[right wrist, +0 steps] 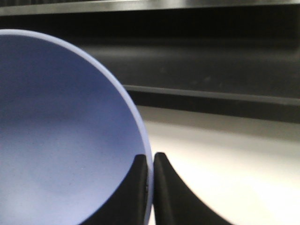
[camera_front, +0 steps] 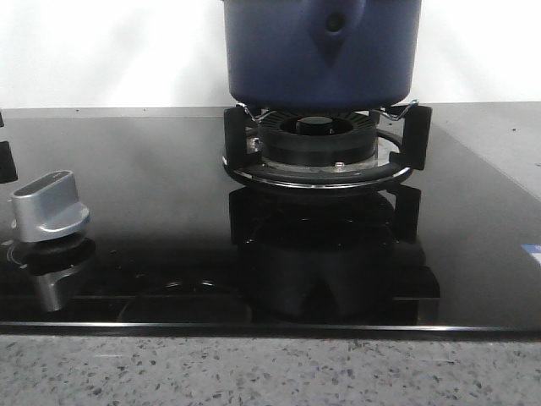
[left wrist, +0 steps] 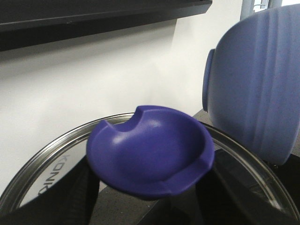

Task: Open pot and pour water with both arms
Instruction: 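Tilt the bowl with the right gripper to pour water into the pot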

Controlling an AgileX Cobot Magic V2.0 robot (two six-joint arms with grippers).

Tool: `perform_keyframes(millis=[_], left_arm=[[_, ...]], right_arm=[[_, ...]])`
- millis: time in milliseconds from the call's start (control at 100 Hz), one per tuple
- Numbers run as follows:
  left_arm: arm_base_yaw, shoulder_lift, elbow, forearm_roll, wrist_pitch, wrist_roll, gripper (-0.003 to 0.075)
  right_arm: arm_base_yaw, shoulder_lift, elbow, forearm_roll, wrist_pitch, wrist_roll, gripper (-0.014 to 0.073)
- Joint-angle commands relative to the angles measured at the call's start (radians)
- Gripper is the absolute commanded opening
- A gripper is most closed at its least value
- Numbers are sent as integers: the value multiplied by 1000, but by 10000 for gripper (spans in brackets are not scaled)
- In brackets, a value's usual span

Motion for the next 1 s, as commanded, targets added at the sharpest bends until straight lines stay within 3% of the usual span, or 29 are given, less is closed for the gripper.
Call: perform_keyframes(millis=[0, 990], left_arm=[[2, -57, -42, -104, 4, -10, 251], [2, -57, -42, -106, 4, -10, 251]], right_arm=[[-2, -28, -27, -8, -131, -2, -47], [-2, -24, -27, -8, -186, -2, -47]])
